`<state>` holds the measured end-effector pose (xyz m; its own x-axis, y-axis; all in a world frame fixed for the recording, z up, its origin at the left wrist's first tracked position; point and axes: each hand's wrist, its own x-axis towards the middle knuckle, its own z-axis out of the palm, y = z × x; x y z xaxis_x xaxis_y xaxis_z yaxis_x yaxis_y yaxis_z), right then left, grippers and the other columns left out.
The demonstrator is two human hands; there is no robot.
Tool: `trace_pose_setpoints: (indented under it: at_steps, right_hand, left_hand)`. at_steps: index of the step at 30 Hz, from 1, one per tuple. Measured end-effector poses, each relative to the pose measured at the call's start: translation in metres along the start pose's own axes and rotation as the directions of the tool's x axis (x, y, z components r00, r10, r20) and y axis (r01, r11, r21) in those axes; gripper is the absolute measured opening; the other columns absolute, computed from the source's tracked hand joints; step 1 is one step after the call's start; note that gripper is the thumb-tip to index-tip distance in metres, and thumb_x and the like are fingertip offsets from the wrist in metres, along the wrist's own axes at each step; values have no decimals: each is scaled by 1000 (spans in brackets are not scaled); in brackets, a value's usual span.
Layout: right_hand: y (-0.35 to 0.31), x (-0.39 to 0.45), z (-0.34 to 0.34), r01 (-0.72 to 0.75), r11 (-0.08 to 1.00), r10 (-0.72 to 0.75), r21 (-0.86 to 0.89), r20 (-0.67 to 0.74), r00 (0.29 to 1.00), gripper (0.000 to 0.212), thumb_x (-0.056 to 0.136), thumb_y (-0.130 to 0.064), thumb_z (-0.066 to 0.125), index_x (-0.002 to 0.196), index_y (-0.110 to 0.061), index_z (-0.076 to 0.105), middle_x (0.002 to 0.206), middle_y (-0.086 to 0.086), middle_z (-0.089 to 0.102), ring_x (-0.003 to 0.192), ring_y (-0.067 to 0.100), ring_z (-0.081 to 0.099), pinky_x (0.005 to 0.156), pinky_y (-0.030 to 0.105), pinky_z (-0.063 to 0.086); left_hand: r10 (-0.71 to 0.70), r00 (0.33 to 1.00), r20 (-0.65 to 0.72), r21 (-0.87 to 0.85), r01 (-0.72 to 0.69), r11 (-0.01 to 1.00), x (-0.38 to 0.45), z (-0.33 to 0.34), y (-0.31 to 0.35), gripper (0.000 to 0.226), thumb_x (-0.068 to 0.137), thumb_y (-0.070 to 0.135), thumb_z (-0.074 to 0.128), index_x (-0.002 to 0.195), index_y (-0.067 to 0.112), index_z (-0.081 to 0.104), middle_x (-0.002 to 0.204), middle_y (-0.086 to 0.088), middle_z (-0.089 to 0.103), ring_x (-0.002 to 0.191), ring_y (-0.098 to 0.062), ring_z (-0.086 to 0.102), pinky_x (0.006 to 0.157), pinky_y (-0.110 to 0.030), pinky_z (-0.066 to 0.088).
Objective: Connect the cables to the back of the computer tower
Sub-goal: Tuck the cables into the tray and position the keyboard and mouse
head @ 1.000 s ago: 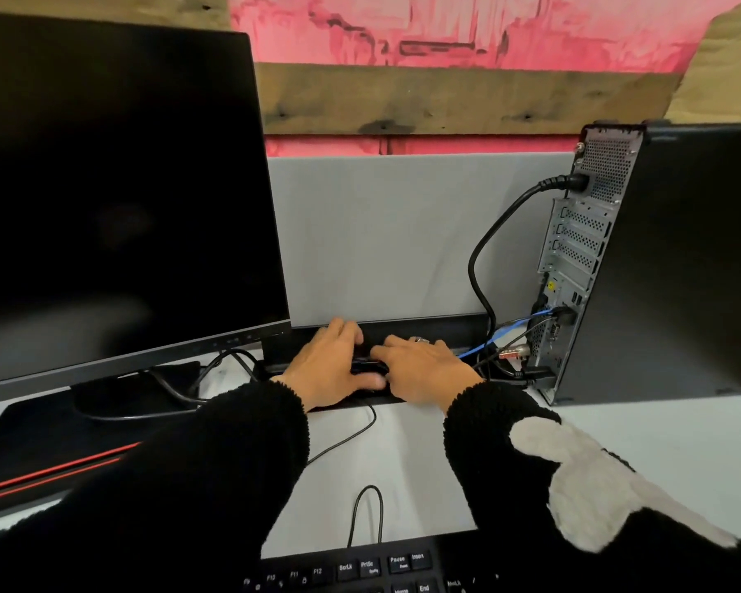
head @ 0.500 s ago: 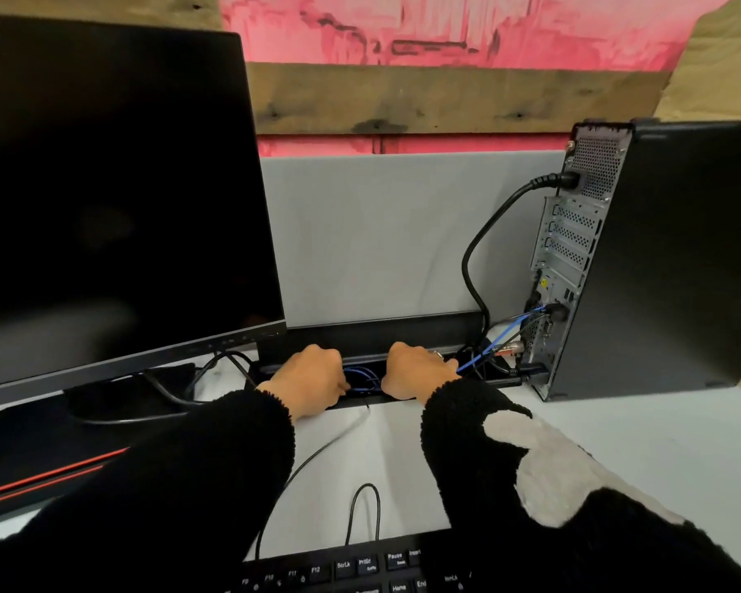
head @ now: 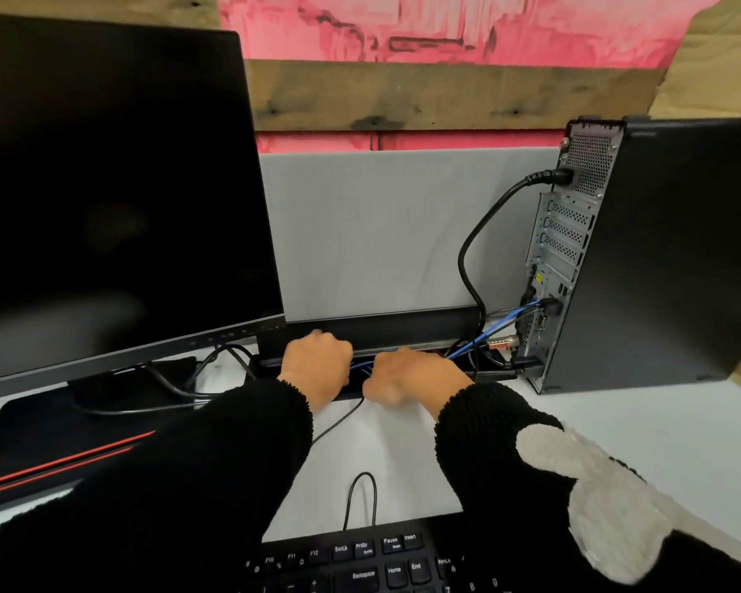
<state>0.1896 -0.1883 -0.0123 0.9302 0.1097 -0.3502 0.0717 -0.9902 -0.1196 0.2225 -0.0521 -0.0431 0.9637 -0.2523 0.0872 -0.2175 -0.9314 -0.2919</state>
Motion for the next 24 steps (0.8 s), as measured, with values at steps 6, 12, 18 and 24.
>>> trace_pose_setpoints:
  at_steps: [6,12,18,24]
  right_hand:
    - [13,22,12,-39,998,38,51,23,999,49,104,-48,31,132,-18,58,140,4,57,129,31,50,117,52,31]
    - [18,29,25,-22,1000,22,19,-32,999,36,100,-38,33,115,-16,58,133,10,53,134,36,45,113,55,25]
    - [14,17,37,-77,986,2,-149,-447,895,58,97,-49,44,142,-14,52,148,17,44,142,42,37,119,58,21]
    - [24,21,17,-332,904,244,-271,-310,919,73,97,-64,38,139,-8,57,133,17,65,135,43,52,122,66,12]
  left_hand:
    - [-79,990,115,-180,99,979,-16,-7,-31,26,100,26,59,119,8,60,110,-14,63,93,-30,65,72,-35,51]
    - [58,911,409,-310,79,948,-10,-18,-18,40,110,27,33,132,8,60,119,-11,63,109,-25,61,84,-31,45]
    - [51,901,431,-237,59,970,-8,-6,9,38,105,22,35,125,6,64,122,-9,66,103,-25,62,92,-34,50]
    - [-104,995,10,-56,104,993,-20,-11,-4,29,99,45,51,112,22,62,105,-3,66,98,-27,65,85,-42,44]
